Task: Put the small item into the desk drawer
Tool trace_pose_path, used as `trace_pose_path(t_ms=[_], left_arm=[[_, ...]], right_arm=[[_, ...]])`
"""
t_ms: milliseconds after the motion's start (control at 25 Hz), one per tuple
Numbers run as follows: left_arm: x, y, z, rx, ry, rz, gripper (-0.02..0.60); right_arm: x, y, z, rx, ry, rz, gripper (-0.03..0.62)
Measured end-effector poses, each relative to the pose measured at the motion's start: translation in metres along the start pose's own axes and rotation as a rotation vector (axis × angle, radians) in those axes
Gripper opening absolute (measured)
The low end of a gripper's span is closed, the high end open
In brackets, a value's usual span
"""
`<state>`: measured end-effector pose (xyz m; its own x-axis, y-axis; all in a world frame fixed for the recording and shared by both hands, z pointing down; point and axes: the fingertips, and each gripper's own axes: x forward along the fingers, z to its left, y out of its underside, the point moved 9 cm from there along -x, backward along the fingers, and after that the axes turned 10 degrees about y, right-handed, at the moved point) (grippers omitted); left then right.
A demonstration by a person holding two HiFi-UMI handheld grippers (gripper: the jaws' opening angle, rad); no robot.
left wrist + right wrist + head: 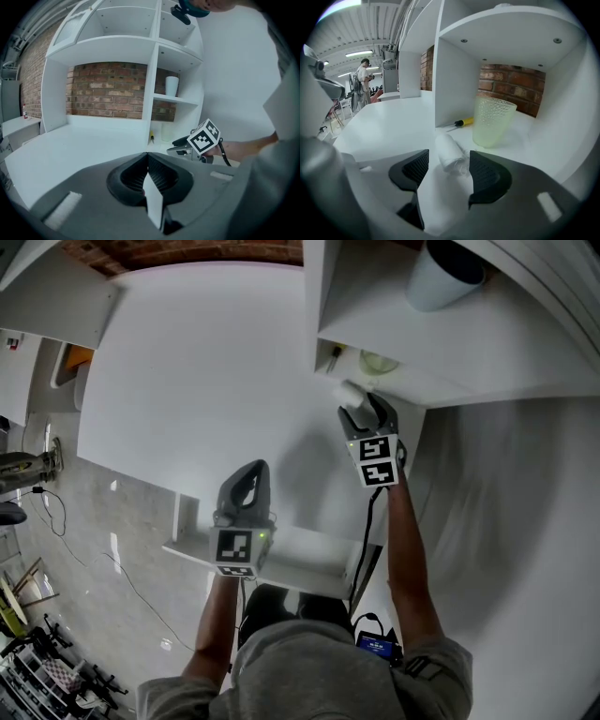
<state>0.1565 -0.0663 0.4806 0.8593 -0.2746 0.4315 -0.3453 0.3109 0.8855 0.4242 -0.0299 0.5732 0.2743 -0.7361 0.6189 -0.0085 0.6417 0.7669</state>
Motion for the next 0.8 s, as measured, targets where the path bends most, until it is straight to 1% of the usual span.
trace_pose_path(t_ms=[160, 280, 320, 640, 800], left_arm=[[0.0, 0.002, 0.0, -0.002, -0.001, 0.007, 0.012], [-0.001, 0.004, 0.001, -0.005, -0.006, 0.008, 0.012], [-0.001, 0.004, 0.002, -0.005, -0.008, 0.009, 0.012], [-0.01, 0.005, 0.003, -0.006, -0.022, 0.008, 0.012], [-0.017, 0.005, 0.002, -0.005, -0.031, -0.002, 0.012]], right_arm=[[0.005, 0.003, -0.001, 0.007, 0.005, 0.006, 0.267], [0.007, 0.004, 0.0, 0.0, 0.005, 0.006, 0.214], [0.007, 0.004, 0.0, -0.004, 0.002, 0.006, 0.187], [0.005, 0.004, 0.005, 0.006, -0.036, 0.021, 0.172], [-0.001, 0.001, 0.006, 0.018, -0.04, 0.002, 0.167]])
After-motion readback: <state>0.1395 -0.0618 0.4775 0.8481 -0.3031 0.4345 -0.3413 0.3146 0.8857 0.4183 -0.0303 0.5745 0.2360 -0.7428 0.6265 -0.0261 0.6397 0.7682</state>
